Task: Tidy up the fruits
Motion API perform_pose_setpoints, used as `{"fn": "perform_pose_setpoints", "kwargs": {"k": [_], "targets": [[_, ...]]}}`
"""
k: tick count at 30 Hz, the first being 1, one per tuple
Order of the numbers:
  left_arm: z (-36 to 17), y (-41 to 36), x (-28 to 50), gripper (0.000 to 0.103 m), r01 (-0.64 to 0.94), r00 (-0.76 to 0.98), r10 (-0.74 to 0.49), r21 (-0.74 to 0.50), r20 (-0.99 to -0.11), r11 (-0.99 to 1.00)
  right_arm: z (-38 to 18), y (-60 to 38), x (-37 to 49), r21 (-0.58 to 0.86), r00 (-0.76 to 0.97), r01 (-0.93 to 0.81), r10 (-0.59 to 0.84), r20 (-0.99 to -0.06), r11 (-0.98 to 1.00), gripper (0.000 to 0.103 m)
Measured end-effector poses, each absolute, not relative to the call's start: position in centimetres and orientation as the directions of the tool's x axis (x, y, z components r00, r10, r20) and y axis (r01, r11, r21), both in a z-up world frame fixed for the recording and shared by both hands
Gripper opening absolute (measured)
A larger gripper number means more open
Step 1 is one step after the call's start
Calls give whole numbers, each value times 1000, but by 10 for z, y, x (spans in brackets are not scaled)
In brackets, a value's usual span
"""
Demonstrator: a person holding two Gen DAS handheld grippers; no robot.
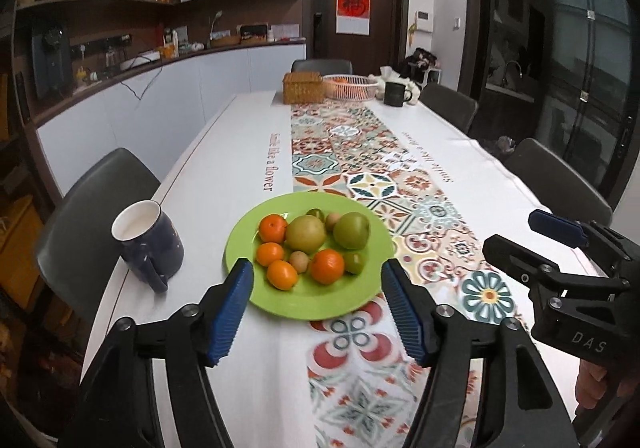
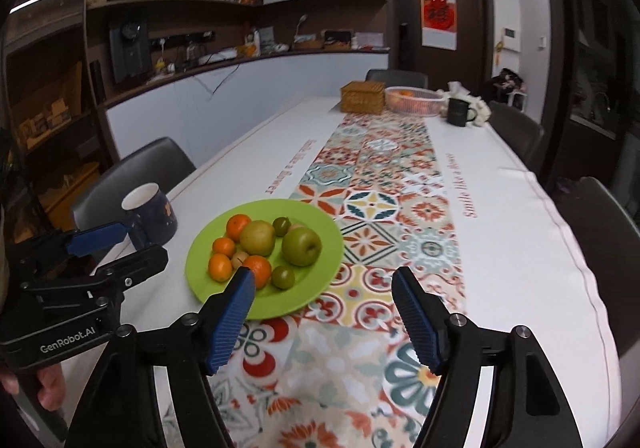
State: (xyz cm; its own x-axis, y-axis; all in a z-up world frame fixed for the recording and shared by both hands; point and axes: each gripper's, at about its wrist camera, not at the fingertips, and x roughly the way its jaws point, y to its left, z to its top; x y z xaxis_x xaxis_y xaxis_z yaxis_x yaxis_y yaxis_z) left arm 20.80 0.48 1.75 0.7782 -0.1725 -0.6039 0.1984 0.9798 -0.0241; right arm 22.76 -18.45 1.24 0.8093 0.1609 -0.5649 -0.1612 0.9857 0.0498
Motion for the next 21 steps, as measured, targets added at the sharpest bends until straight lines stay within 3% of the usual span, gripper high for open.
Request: {"fn": "perform_pose_setpoints", "kwargs": {"k": [21], "targets": [[21,-10,110,93,168,828,-139,4,-544,986,19,-217,118,14,871,-72,70,-485,997,88]]}}
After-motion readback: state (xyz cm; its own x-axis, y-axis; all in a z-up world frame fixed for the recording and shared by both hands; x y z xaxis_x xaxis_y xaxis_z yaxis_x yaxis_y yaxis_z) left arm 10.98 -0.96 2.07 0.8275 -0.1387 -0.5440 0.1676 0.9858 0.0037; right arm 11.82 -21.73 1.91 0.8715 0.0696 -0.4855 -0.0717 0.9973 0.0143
